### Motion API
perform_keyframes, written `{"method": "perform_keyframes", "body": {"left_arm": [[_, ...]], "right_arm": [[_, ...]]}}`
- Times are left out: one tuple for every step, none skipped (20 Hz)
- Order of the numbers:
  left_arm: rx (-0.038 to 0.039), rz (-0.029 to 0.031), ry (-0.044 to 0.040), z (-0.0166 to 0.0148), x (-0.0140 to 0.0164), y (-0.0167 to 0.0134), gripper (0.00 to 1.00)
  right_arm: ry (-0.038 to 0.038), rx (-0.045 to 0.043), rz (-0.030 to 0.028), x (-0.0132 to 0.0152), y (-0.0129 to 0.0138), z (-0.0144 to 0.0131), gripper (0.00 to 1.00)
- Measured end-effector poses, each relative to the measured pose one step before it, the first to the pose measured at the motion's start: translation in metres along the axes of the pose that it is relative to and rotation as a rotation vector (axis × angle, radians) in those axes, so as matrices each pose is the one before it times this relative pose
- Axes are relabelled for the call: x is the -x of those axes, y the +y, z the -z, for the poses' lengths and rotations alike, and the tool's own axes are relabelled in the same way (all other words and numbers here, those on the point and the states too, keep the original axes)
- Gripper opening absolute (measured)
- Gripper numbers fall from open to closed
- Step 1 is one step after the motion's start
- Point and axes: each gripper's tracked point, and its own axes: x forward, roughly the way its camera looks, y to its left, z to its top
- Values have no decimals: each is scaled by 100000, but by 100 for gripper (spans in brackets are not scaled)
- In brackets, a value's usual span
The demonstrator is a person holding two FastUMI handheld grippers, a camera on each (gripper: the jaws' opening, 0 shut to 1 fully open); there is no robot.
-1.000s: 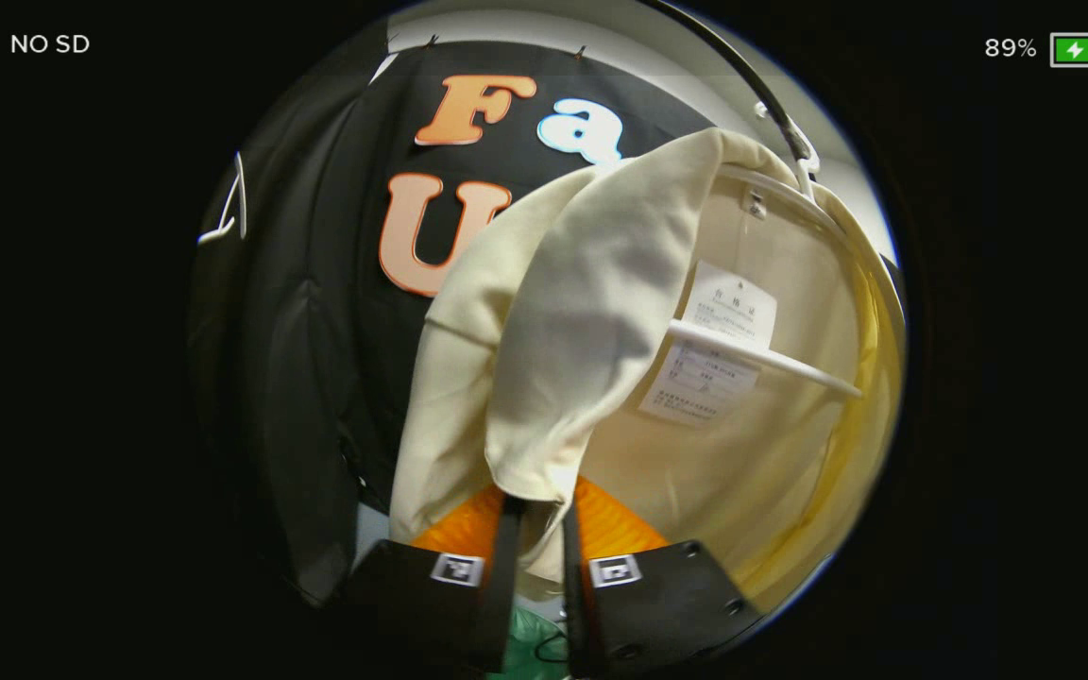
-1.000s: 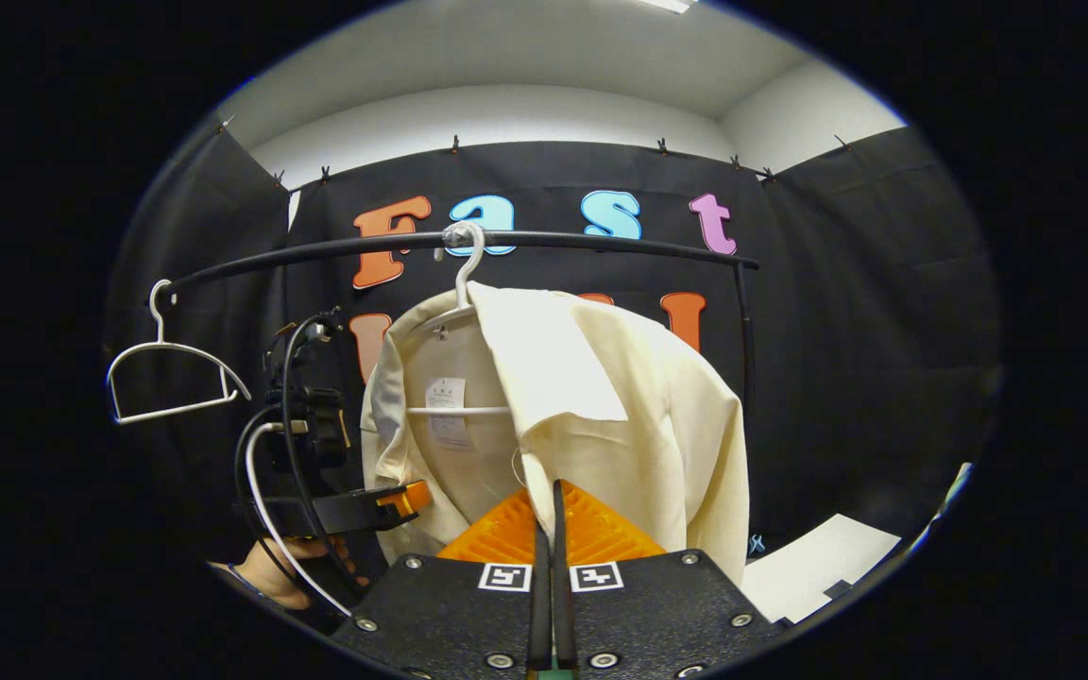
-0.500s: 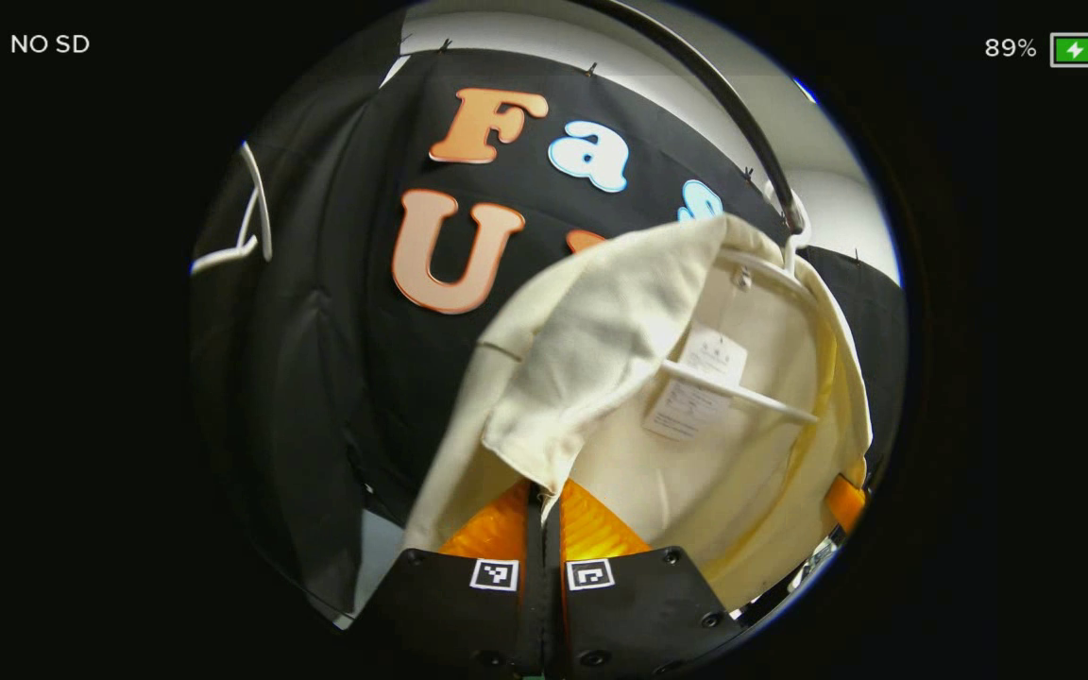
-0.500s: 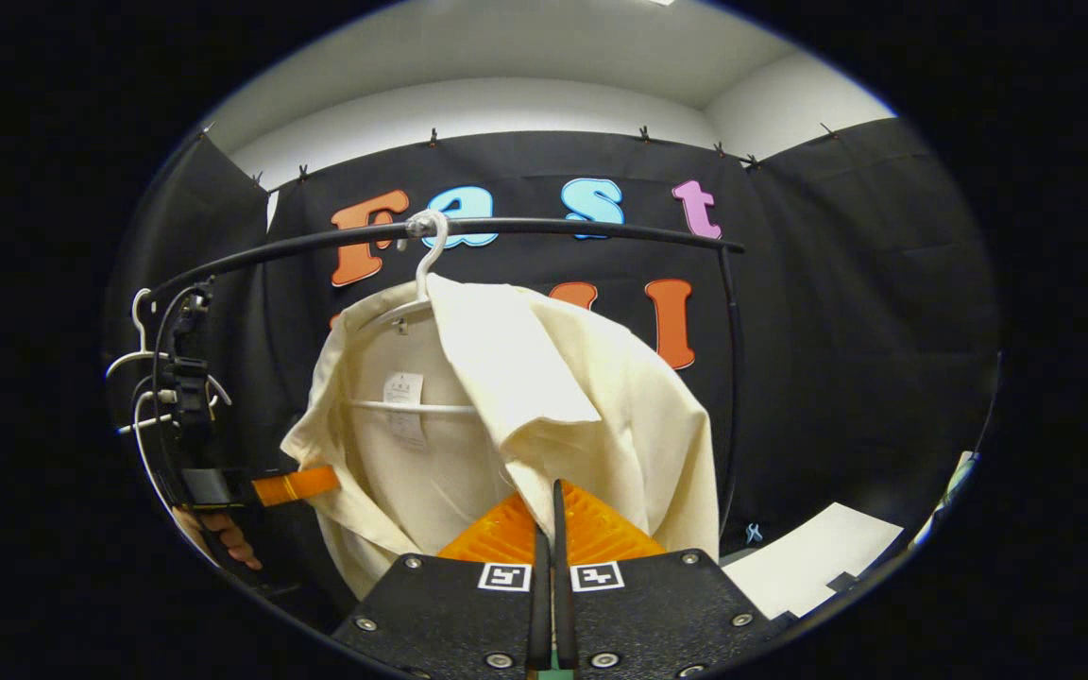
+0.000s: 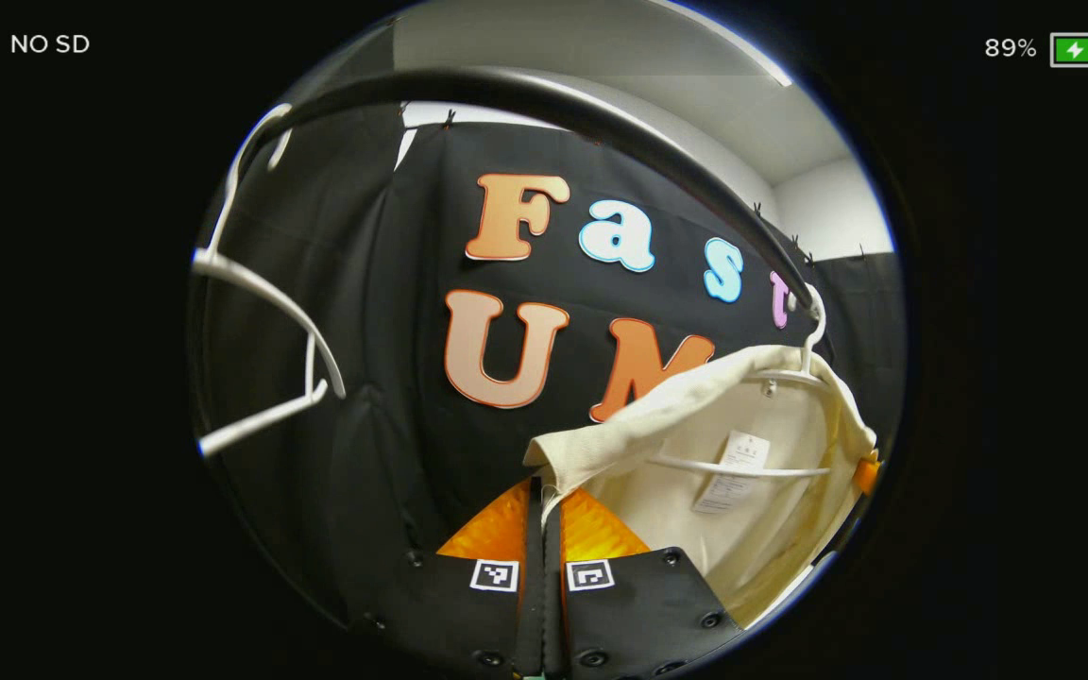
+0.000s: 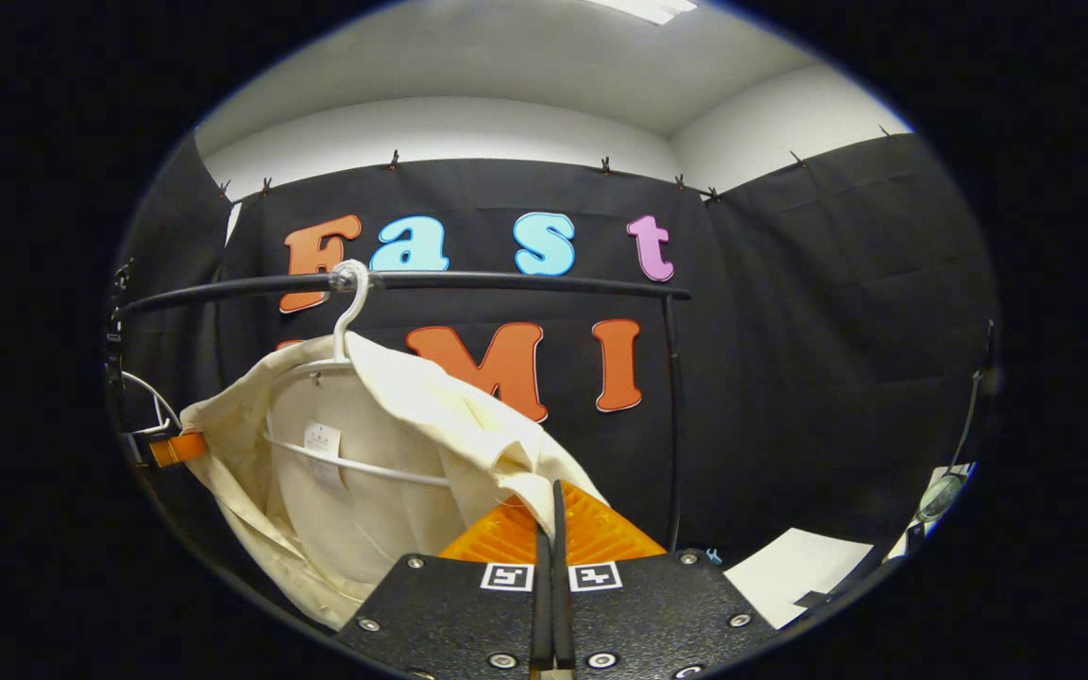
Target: Grasp the clothes on the hanger with both hands and then place them into the laundry hamper below.
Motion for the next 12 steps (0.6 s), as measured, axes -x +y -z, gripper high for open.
{"method": "perform_keyframes", "body": {"left_arm": [[-685, -992, -2529, -1171, 25, 197, 3], [-1086, -1045, -2930, -981, 36, 240, 3], [-1380, -1010, -2887, -1089, 134, 121, 3], [-1513, -1085, -2920, -919, 93, 152, 2], [-1490, -837, -2847, -939, 119, 79, 2], [-1502, -377, -2721, -990, 14, -72, 3], [-1532, 0, -2438, -785, 131, -86, 2], [-1368, 7, -2035, -552, 32, -41, 3], [-870, 114, -1040, -389, -12, -67, 1], [-82, 192, -363, -235, -128, -60, 3], [471, 429, 138, 1, -142, 34, 3], [651, 1004, 353, 40, -83, -182, 3]], "right_arm": [[-2546, 593, 1546, -23, -597, -1096, 0], [-2164, 397, 1104, 45, -529, -1039, 0], [-1591, 1040, 871, -166, -589, -852, 0], [-1584, 1846, 752, -247, -388, -750, 0], [-1458, 2400, 880, -164, -351, -716, 0], [-1262, 2700, 811, -178, -348, -618, 0], [-1223, 2249, 985, -37, -298, -509, 0], [-1182, 1420, 873, -137, -295, -631, 0], [-647, 628, 729, -217, -241, -386, 0], [-241, 576, 276, -261, -226, -90, 0], [49, 485, 514, -241, -328, -97, 0], [-121, 47, 705, -197, -473, -189, 0]]}}
